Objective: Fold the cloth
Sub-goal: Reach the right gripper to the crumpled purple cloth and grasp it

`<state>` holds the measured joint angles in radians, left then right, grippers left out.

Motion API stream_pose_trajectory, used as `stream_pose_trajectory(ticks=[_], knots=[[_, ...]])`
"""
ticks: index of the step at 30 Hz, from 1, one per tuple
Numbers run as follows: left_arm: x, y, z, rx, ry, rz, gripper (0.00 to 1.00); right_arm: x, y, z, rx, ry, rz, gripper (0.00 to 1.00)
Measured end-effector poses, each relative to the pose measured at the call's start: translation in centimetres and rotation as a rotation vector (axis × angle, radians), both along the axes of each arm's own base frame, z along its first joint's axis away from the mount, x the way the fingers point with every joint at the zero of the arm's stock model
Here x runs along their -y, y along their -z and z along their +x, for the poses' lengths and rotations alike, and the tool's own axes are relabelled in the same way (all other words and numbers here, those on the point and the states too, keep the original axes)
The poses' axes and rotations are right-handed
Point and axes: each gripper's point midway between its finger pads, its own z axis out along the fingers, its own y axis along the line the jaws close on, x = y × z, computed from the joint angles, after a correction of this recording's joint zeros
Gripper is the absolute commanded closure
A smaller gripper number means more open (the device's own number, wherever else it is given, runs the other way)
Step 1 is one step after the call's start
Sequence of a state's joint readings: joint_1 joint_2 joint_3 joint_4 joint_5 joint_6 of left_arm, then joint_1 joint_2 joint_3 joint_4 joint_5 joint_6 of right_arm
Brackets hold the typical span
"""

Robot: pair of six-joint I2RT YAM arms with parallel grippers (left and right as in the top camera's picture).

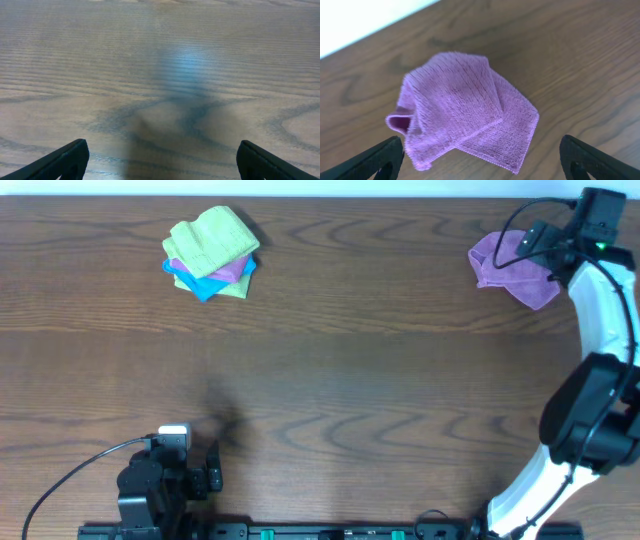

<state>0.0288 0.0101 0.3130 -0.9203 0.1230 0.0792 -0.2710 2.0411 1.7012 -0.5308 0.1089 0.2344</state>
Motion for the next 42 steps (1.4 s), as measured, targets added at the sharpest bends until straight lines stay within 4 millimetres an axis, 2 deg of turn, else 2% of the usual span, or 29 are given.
stream_pose_trajectory(ticks=[7, 16, 24, 26, 28, 30, 36, 42], knots=[[0.0, 0.0, 0.0, 0.0, 0.0, 0.0, 0.05, 0.0, 4.5, 0.3, -0.071, -0.001, 0.022, 0.01], [0.0, 0.0, 0.0, 0.0, 0.0, 0.0, 0.04, 0.6, 5.7, 2.2, -0.015, 0.001, 0.012, 0.01], [0.0, 0.0, 0.0, 0.0, 0.0, 0.0, 0.05, 0.8, 8.5, 3.5, 0.017, 0.0, 0.063, 0.11], [0.0, 0.0, 0.0, 0.0, 0.0, 0.0, 0.05, 0.9, 9.2, 3.7, 0.022, 0.005, 0.084, 0.2], [0.0, 0.0, 0.0, 0.0, 0.0, 0.0, 0.05, 1.0, 10.0, 3.7, 0.023, 0.013, 0.11, 0.37], [0.0, 0.0, 0.0, 0.0, 0.0, 0.0, 0.05, 1.2, 10.6, 3.5, 0.019, 0.02, 0.13, 0.49], [0.0, 0.0, 0.0, 0.0, 0.0, 0.0, 0.04, 1.5, 10.5, 3.7, 0.037, 0.019, 0.148, 0.99], [0.0, 0.0, 0.0, 0.0, 0.0, 0.0, 0.05, 1.2, 10.3, 3.8, 0.042, 0.005, 0.153, 0.99]])
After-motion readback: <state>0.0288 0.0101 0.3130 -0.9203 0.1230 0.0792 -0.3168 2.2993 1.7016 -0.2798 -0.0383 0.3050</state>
